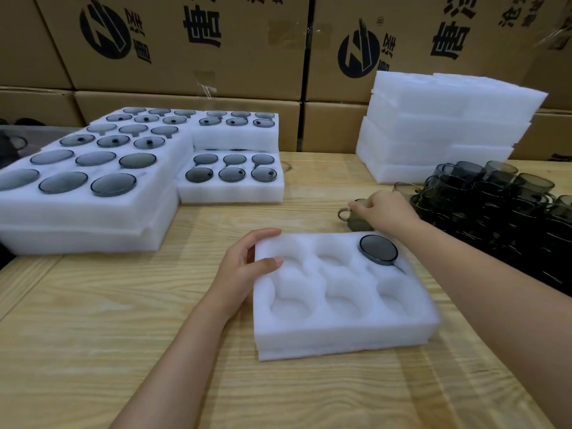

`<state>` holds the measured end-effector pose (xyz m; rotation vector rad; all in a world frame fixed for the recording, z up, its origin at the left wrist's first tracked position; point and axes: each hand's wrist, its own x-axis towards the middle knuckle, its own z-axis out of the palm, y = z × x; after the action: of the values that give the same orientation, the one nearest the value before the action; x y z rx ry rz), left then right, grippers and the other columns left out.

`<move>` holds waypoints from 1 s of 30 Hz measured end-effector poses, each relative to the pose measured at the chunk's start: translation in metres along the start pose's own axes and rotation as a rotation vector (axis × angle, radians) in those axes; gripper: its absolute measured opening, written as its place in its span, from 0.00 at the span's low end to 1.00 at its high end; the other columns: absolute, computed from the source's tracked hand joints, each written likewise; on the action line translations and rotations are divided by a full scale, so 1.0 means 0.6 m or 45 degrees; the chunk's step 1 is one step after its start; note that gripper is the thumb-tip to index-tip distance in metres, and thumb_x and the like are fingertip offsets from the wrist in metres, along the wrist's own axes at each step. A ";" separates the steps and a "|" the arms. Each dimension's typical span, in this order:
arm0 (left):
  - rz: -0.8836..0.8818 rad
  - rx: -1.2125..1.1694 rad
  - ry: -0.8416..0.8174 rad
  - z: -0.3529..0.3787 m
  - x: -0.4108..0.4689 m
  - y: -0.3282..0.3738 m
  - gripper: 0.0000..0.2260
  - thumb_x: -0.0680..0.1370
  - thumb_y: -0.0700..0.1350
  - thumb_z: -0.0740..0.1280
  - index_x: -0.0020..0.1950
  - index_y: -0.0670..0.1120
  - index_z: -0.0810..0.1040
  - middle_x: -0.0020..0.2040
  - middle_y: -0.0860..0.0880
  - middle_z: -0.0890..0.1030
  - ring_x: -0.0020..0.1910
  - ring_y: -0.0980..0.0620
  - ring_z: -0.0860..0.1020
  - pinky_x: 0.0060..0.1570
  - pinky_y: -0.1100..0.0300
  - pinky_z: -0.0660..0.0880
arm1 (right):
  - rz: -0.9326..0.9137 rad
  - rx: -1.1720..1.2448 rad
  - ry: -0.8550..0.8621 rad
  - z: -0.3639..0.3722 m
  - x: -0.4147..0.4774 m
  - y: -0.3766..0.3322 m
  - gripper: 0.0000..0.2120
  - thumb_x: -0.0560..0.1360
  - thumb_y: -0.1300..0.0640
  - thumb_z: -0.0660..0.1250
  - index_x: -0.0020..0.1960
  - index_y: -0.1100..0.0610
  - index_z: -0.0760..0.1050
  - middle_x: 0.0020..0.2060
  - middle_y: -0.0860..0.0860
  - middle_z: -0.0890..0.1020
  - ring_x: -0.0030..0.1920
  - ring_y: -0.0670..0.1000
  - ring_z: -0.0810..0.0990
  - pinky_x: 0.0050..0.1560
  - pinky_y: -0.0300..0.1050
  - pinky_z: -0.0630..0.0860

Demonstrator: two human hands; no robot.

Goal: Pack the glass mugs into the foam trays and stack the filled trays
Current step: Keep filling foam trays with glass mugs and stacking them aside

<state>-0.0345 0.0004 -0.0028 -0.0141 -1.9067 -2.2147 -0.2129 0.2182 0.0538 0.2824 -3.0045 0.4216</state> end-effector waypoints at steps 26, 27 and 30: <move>0.017 -0.003 0.192 0.008 0.002 0.000 0.33 0.62 0.41 0.73 0.65 0.50 0.67 0.53 0.48 0.77 0.54 0.50 0.79 0.55 0.52 0.76 | -0.646 0.596 -0.375 -0.074 -0.113 -0.063 0.18 0.68 0.44 0.72 0.57 0.41 0.74 0.50 0.40 0.77 0.34 0.39 0.74 0.40 0.29 0.72; 0.016 0.005 0.188 0.008 0.002 0.000 0.34 0.62 0.41 0.73 0.66 0.50 0.67 0.54 0.47 0.77 0.55 0.49 0.79 0.55 0.51 0.76 | -0.650 0.570 -0.415 -0.073 -0.120 -0.060 0.19 0.68 0.44 0.73 0.58 0.41 0.74 0.51 0.41 0.77 0.35 0.40 0.75 0.42 0.31 0.72; 0.015 0.002 0.173 0.006 0.003 -0.001 0.33 0.63 0.41 0.73 0.67 0.49 0.68 0.54 0.47 0.77 0.55 0.49 0.79 0.55 0.50 0.77 | -0.649 0.514 -0.452 -0.072 -0.130 -0.049 0.21 0.69 0.46 0.73 0.61 0.41 0.73 0.53 0.40 0.76 0.38 0.42 0.75 0.46 0.35 0.73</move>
<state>-0.0368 0.0037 -0.0028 0.1221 -1.8315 -2.1476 -0.1282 0.2156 0.0939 1.2347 -2.9647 0.9996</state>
